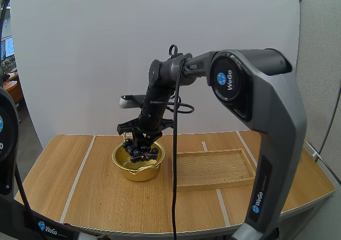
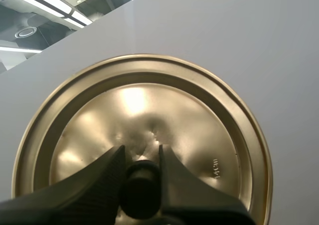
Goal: Open the pot, put the grape inside, and close it
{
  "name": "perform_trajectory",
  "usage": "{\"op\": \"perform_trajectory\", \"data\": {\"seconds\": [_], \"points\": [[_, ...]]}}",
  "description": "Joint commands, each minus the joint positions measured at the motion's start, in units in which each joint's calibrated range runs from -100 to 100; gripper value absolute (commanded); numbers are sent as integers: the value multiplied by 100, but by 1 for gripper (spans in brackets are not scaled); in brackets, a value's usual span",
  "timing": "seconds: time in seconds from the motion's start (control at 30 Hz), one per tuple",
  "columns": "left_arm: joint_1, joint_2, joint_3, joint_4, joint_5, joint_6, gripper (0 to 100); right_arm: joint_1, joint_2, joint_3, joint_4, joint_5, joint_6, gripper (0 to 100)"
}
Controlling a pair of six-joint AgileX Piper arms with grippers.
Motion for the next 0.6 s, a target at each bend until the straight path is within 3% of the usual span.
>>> {"op": "perform_trajectory", "data": {"seconds": [0.0, 0.57], "points": [[-15, -49, -45, 57, -134, -27, 0, 7, 595, -56, -9, -396, -140, 0], [-15, -49, -45, 57, -134, -27, 0, 7, 1109, -74, -401, -1412, -249, 0]]}}
